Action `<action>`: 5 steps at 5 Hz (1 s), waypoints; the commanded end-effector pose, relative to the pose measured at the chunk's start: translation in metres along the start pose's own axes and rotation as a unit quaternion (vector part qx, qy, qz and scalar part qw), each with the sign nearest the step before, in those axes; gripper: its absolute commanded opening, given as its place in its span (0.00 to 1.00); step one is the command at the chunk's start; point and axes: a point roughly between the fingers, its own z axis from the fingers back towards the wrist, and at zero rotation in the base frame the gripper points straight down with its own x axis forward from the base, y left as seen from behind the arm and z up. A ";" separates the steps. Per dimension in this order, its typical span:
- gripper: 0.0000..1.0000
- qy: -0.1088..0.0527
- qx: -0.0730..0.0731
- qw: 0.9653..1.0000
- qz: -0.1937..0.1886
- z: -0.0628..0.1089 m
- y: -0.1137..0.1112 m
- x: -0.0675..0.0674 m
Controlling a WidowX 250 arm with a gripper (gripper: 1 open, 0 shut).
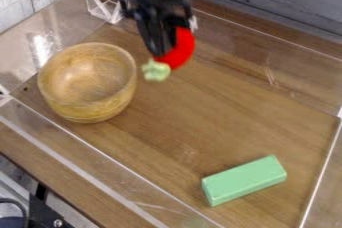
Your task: Move the red object to the left side of the table
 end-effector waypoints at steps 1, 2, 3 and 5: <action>0.00 -0.036 0.013 0.999 -0.007 0.025 0.007 0.002; 0.00 -0.031 0.014 0.999 -0.013 0.023 0.015 -0.001; 0.00 -0.030 0.019 0.999 0.004 0.026 0.032 0.002; 0.00 -0.020 0.032 0.999 0.029 0.021 0.066 0.006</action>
